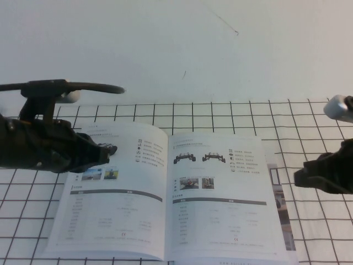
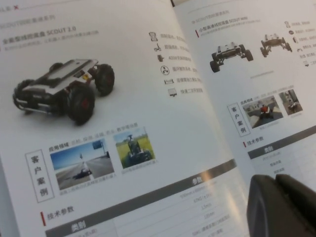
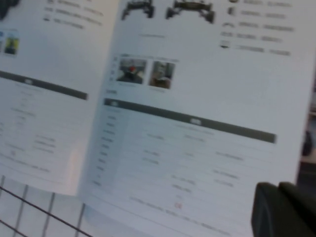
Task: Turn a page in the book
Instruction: Open the closed book
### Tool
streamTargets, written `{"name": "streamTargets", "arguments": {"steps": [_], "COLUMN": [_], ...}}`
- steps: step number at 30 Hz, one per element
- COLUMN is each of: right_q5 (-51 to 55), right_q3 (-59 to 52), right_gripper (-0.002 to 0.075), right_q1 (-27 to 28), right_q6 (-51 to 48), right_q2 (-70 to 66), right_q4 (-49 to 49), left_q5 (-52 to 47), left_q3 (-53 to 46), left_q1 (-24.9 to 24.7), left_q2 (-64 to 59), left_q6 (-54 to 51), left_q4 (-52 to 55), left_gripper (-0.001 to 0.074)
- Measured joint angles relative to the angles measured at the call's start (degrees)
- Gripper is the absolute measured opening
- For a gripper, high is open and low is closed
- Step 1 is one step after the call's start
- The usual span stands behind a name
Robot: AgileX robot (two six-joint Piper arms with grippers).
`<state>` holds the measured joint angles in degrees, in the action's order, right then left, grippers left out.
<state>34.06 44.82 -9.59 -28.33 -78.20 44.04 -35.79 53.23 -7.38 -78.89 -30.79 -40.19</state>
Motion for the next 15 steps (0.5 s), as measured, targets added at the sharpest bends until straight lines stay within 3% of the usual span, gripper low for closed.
{"name": "streamTargets", "arguments": {"steps": [6,12,15], "right_q5": [-1.4,-2.1,-2.4], "right_q3": [0.1,0.2,0.3], "right_gripper": [0.0001,0.0006,0.0043], "right_q1": [0.0,0.0,0.0], "right_q6": [-12.1,-16.1,-18.3], "right_q2": [-7.1,-12.9,-15.7], "right_q4": [16.0,18.1,18.2], "left_q5": [1.0,1.1,1.4], "left_q3": [0.1,0.4,0.5], "left_q1": [-1.9,-2.1,-2.1], "left_q2": [-7.0,-14.7,-17.6], "left_q6": [-0.2,-0.2,-0.5], "left_q4": [0.8,1.1,2.0], "left_gripper": [-0.0003,-0.0003,-0.0003]}}
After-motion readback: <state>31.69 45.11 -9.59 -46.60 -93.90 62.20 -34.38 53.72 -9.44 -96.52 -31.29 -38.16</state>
